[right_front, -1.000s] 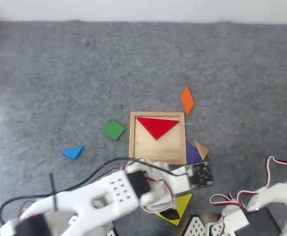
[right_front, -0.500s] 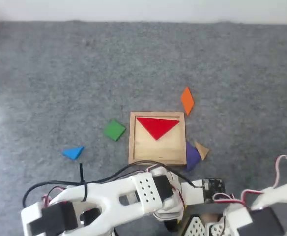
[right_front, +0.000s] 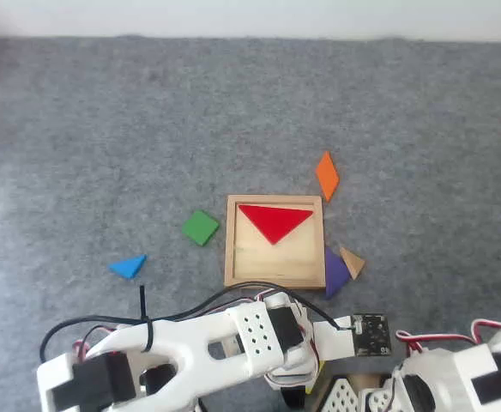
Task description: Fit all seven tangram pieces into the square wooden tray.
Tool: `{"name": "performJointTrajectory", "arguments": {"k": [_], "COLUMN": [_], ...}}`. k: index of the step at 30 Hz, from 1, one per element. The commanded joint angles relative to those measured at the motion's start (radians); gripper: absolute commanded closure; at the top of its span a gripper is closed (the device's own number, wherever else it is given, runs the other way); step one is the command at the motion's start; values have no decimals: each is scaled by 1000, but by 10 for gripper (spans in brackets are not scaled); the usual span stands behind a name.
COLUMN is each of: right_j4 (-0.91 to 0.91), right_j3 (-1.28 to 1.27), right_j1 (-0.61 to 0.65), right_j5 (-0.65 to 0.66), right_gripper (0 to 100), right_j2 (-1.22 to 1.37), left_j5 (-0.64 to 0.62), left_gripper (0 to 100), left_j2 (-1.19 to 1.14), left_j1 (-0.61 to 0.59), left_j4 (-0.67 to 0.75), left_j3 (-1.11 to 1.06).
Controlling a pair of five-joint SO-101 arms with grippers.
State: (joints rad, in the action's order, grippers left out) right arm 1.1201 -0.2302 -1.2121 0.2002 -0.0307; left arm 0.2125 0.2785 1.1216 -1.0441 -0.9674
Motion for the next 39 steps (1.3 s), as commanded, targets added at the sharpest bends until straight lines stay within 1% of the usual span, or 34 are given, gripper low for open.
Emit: {"name": "performJointTrajectory", "arguments": {"k": [1, 12, 15, 19, 28, 32, 39], "right_j4": [10, 22, 19, 25, 25, 25, 25], "right_j3": [71, 81, 89, 129, 150, 150, 150], "right_j1": [-12, -13, -30, -59, -71, -70, -68], "right_j5": [-8, 25, 25, 25, 32, 32, 32], "right_gripper": [845, 845, 845, 845, 845, 845, 845], "right_j2": [-7, -15, -15, -7, -7, -7, -13], "left_j5": [2, -14, -14, -12, -14, -52, -64], "left_gripper": [629, 629, 629, 629, 630, 666, 670], "left_j2": [35, 35, 34, -38, -239, -322, -377], "left_j1": [5, 3, 3, 3, 5, 5, 5], "left_j4": [-12, -14, -14, -14, -80, -118, -141], "left_j3": [25, 30, 27, 30, 213, 286, 344]}}
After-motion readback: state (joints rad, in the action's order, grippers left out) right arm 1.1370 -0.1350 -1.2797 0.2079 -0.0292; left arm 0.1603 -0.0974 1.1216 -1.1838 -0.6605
